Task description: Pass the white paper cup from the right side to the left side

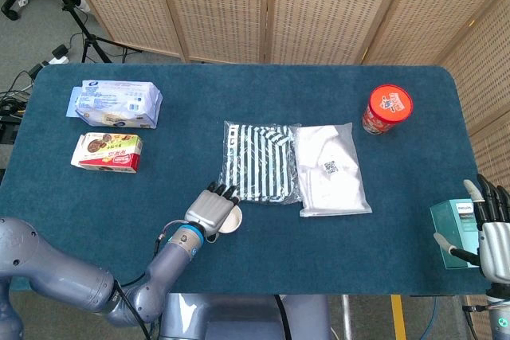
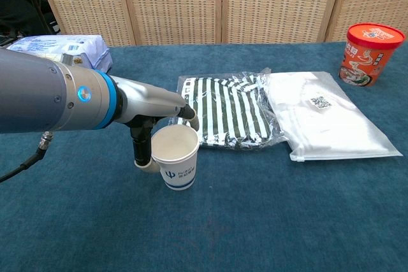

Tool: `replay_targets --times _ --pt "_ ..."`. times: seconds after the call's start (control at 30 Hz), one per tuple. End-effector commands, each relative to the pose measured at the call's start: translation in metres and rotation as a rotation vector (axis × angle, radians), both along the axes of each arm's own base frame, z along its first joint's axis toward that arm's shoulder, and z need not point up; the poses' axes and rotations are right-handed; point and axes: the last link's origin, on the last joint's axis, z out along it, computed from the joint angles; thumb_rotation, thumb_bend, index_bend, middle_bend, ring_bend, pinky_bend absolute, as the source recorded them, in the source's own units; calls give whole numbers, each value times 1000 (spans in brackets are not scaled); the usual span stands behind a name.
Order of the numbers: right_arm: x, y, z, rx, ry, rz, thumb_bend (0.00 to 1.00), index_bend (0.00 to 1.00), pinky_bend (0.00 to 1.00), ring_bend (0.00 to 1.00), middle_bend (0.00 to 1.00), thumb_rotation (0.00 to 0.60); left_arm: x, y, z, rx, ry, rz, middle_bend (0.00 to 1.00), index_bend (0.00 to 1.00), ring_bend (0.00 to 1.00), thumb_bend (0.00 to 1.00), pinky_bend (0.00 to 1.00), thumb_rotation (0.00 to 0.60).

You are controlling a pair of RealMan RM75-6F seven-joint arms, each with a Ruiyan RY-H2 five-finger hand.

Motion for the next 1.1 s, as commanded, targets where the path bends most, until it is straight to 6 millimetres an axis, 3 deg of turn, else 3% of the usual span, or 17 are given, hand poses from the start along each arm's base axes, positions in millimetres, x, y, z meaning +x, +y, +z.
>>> replay_targets --times 0.03,0.53,0.77,1.1 --pt "0 0 0 -1 -1 0 120 0 0 0 0 600 0 -1 -1 -1 -1 0 0 173 0 296 0 600" --pt "0 0 0 2 -3 -1 127 0 0 0 0 600 -3 -1 1 13 -10 12 0 323 0 362 0 600" --pt "0 0 0 4 -3 -1 131 0 0 0 0 600 -3 1 4 24 -20 18 0 327 0 364 0 600" --pt "0 0 0 10 -2 -3 129 0 0 0 0 600 -11 19 37 112 -40 44 0 327 0 364 0 600"
